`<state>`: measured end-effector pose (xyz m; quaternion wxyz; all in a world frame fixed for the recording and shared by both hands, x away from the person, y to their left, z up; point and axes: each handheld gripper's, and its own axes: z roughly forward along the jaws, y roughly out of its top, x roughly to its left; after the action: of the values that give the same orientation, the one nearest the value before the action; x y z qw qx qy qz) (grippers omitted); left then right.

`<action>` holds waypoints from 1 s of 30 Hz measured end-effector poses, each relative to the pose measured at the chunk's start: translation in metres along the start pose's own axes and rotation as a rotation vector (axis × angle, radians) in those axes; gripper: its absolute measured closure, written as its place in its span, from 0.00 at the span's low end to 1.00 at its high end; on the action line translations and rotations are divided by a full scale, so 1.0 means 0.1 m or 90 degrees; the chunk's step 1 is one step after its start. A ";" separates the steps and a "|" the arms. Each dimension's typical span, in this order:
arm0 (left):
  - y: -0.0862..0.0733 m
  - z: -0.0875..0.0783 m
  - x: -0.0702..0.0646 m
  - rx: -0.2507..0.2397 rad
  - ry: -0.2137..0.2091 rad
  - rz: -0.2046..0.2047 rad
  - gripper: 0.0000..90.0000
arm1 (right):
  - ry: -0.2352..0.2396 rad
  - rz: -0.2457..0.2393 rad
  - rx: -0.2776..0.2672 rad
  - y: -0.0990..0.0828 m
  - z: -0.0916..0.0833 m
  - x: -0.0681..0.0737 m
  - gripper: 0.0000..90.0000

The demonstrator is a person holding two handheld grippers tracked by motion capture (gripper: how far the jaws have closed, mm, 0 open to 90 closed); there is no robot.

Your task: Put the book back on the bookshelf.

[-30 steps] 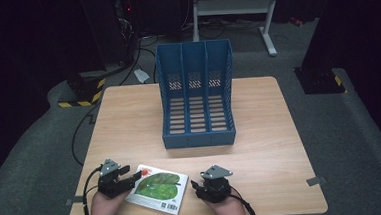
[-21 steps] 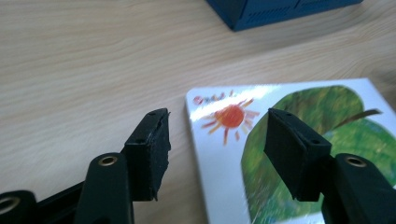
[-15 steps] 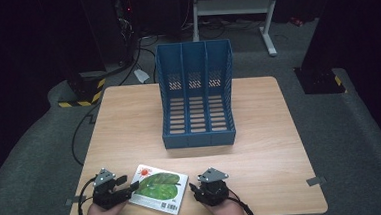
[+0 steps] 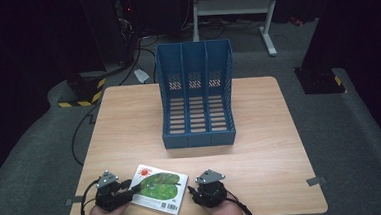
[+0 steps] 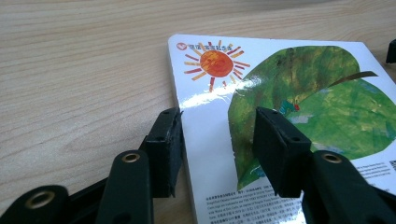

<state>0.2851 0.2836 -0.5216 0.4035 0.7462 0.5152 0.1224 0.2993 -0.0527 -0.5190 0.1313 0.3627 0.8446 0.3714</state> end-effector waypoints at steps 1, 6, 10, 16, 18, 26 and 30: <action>0.00 0.00 0.00 0.000 0.000 0.000 0.58 | -0.001 -0.002 0.000 0.00 0.00 0.00 0.59; 0.00 0.02 -0.03 0.001 -0.011 0.003 0.59 | -0.001 -0.009 0.002 -0.01 0.03 0.03 0.61; 0.00 0.04 -0.06 -0.004 -0.007 0.002 0.59 | -0.003 -0.006 0.003 -0.01 0.03 0.04 0.62; 0.04 0.10 -0.14 -0.004 -0.007 0.021 0.61 | -0.017 0.009 0.004 0.01 -0.01 -0.03 0.66; 0.05 0.13 -0.16 -0.007 -0.009 0.018 0.62 | -0.020 0.013 0.003 0.01 -0.02 -0.04 0.66; 0.16 0.30 -0.34 -0.009 -0.005 0.037 0.65 | -0.045 0.044 0.003 0.02 -0.09 -0.26 0.67; 0.23 0.40 -0.46 -0.001 -0.009 0.058 0.65 | -0.064 0.066 -0.003 0.03 -0.16 -0.42 0.67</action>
<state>0.3047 0.2211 -0.5198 0.4020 0.7692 0.4779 0.1355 0.3225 -0.0895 -0.5082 0.1554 0.4240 0.8159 0.3612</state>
